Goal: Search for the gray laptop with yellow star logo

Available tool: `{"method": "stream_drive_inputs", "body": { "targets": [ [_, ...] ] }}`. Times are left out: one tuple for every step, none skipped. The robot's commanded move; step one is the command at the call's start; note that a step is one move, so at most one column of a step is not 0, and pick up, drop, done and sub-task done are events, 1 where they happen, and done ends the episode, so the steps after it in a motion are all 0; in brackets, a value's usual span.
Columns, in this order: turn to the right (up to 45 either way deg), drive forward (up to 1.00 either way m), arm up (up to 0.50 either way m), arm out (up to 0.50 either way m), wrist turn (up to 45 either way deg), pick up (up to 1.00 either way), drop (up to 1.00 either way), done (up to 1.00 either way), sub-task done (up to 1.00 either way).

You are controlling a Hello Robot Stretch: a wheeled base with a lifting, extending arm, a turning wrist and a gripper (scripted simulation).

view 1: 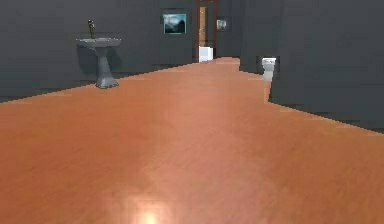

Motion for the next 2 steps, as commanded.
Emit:
{"method": "stream_drive_inputs", "body": {
  "targets": [
    [0.0, 0.35, 0.0, 0.0, 0.0, 0.0, 0.0, 0.0, 0.0],
    [0.0, 0.1, 0.0, 0.0, 0.0, 0.0, 0.0, 0.0, 0.0]
  ]
}}
